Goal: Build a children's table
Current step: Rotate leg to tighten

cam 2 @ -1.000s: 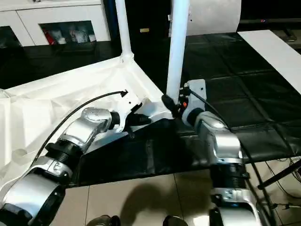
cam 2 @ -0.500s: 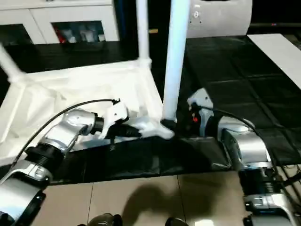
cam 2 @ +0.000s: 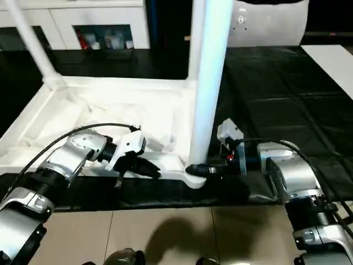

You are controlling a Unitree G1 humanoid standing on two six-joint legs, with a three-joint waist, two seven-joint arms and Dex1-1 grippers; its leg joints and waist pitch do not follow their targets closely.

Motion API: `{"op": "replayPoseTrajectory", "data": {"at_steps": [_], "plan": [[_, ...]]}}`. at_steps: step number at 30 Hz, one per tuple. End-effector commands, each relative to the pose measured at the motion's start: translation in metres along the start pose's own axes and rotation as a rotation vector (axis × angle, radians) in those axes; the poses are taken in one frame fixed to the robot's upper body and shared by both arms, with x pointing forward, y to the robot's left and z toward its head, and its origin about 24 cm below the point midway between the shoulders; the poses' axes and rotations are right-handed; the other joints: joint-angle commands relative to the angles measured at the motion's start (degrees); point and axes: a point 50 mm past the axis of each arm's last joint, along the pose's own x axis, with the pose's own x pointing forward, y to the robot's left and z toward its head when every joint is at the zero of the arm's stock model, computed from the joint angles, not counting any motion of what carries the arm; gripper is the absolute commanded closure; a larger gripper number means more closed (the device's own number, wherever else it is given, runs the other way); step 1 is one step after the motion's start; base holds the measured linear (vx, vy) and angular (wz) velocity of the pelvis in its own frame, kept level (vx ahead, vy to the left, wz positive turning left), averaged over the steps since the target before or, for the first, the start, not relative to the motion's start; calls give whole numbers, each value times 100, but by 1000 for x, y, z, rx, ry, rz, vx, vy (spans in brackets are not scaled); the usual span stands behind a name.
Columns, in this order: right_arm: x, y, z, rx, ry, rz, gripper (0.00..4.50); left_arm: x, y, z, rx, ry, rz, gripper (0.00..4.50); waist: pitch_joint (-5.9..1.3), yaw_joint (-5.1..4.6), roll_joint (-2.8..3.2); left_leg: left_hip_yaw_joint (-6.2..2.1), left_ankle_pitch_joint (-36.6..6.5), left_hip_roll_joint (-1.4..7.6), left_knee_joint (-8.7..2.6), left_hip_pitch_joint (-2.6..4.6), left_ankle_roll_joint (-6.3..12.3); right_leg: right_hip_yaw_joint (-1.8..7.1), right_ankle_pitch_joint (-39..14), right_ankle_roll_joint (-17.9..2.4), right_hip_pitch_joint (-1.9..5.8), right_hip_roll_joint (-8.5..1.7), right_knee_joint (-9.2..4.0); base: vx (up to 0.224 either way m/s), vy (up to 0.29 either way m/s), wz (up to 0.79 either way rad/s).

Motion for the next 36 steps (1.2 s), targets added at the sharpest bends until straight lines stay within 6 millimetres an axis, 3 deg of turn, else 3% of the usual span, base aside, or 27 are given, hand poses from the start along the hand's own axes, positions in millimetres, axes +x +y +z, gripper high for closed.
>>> {"op": "replayPoseTrajectory", "data": {"at_steps": [1, 2, 4, 10, 13, 15, 17, 18, 20, 21, 22, 23, 24, 26, 29, 30, 33, 36], "plan": [[-1, 0, 4, 1, -5, 39, 169, -2, 1, 1, 15, 28, -29, 450, -530, -6, -114, -94, -815, 348, -346, 125, 590, 304, -1245, -1401, 407, -438, -367, 0, 0, 0], [-1, 1, 4, 3, -6, 47, 199, -3, 1, 0, 14, 28, -31, 450, -528, -6, -117, -95, -822, 347, -347, 123, 574, 303, -1290, -1367, 403, -430, -372, 0, 0, 0], [-1, 1, 4, 9, -11, 57, 207, -3, 0, 0, 6, 22, -35, 450, -547, -4, -138, -93, -778, 349, -342, 123, 575, 305, -1260, -1358, 411, -431, -363, 0, 0, 0], [1, 5, 4, 44, -48, 77, 235, -2, -2, 0, -14, -12, -46, 450, -564, 13, -121, -96, -651, 346, -325, 115, 614, 299, -1120, -1383, 408, -421, -338, 0, 0, 0], [12, 8, 3, 89, -101, 12, 238, 0, 3, 5, -48, -45, 24, 450, -567, 24, -109, -96, -620, 348, -324, 122, 626, 304, -1082, -1392, 399, -418, -329, 0, 0, 0], [16, 6, 3, 101, -105, -45, 239, 0, 7, 6, -66, -45, 68, 450, -552, 9, -116, -95, -771, 344, -333, 126, 536, 302, -1329, -1347, 384, -426, -364, 0, 0, 0], [22, 1, 3, 110, -103, -135, 239, 1, 10, 8, -100, -66, 108, 450, -512, -21, -119, -100, -1055, 319, -350, 135, 318, 298, -1943, -1162, 373, -432, -432, 0, 0, 0], [27, -1, 3, 126, -102, -190, 239, 2, 12, 10, -118, -78, 137, 450, -507, -26, -95, -116, -1126, 319, -361, 135, 267, 292, -2089, -1120, 380, -440, -436, 0, 0, 0], [39, -9, 4, 180, -94, -341, 240, 7, 17, 15, -161, -107, 203, 450, -462, -90, -112, -135, -1320, 303, -406, 131, 129, 278, -2516, -931, 384, -421, -488, 0, 0, 0], [43, -12, 5, 221, -97, -393, 241, 9, 19, 17, -175, -110, 241, 450, -419, -202, -135, -161, -1674, 263, -428, 175, -27, 240, -3127, -735, 382, -433, -574, 0, 0, 0], [43, -12, 5, 221, -97, -393, 241, 9, 19, 17, -175, -110, 241, 450, -420, -222, -119, -162, -1751, 257, -423, 206, -53, 238, -3282, -681, 372, -437, -593, 0, 0, 0], [47, -18, 5, 258, -90, -501, 241, 12, 23, 21, -200, -120, 290, 450, -411, -253, -140, -165, -1779, 252, -426, 215, -59, 236, -3410, -618, 362, -445, -627, 0, 0, 0], [54, -28, 6, 294, -67, -684, 241, 20, 31, 28, -253, -132, 400, 450, -408, -310, -124, -173, -1723, 259, -431, 195, -112, 247, -3411, -583, 359, -439, -606, 0, 0, 0], [58, -34, 8, 315, -78, -781, 241, 24, 35, 32, -277, -135, 459, 450, -454, -373, -123, -205, -1674, 245, -436, 182, -184, 206, -3339, -516, 386, -440, -616, 0, 0, 0], [65, -39, 15, 359, -136, -860, 241, 27, 42, 38, -296, -128, 571, 450, -483, -404, -110, -171, -1373, 249, -448, 171, -14, 245, -2490, -698, 394, -420, -591, 0, 0, 0], [66, -41, 16, 352, -145, -882, 189, 28, 43, 39, -300, -131, 591, 450, -488, -407, -108, -147, -1299, 250, -444, 188, 61, 263, -2131, -819, 377, -390, -567, 0, 0, 0], [70, -42, 22, 309, -172, -894, 170, 28, 46, 45, -290, -138, 615, 450, -514, -398, -105, -111, -985, 232, -406, 150, 266, 284, -1408, -1098, 411, -395, -484, 0, 0, 0], [70, -38, 26, 261, -221, -841, 143, 23, 45, 43, -235, -110, 594, 450, -519, -344, -83, -110, -693, 218, -388, 115, 431, 279, -1097, -1160, 452, -393, -444, 0, 0, 0]]}}
